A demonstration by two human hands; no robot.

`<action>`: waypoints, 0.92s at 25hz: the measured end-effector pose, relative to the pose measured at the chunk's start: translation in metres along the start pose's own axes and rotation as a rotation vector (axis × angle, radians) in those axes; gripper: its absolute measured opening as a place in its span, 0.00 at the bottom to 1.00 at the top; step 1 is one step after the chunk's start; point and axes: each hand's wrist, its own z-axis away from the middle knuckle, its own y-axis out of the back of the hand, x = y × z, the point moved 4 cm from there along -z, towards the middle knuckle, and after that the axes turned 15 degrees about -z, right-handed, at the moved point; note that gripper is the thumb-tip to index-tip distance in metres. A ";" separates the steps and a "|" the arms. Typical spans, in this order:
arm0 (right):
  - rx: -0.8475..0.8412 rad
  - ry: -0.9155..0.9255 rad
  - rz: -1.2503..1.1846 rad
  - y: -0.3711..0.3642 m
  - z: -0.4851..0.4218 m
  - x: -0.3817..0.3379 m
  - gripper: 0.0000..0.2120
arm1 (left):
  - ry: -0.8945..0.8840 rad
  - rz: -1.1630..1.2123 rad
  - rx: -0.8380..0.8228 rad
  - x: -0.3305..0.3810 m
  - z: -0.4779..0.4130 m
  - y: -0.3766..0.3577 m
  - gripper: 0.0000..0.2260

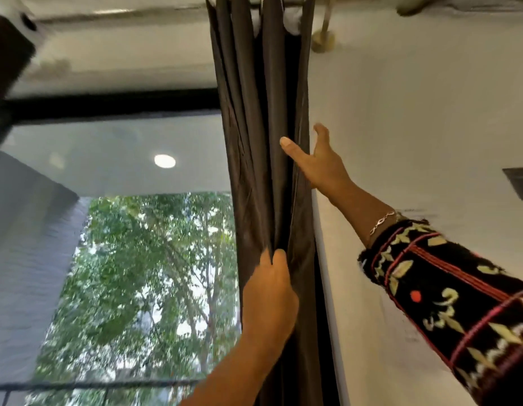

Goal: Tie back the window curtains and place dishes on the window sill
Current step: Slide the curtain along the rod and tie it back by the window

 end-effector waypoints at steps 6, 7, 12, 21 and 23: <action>-0.056 0.021 0.196 -0.038 -0.040 -0.036 0.55 | -0.060 0.084 -0.009 0.012 0.004 0.014 0.24; 0.004 -0.016 0.164 -0.038 -0.045 -0.037 0.56 | -0.091 0.120 -0.003 0.011 0.005 0.018 0.26; -0.037 -0.189 0.211 -0.065 -0.063 -0.045 0.36 | -0.141 0.183 -0.032 -0.012 0.012 0.041 0.41; -0.280 -0.006 0.265 -0.208 -0.060 -0.123 0.20 | -0.082 0.236 0.151 -0.111 0.005 0.108 0.24; -0.296 0.002 0.234 -0.232 -0.058 -0.140 0.19 | -0.051 0.222 0.150 -0.137 0.007 0.121 0.24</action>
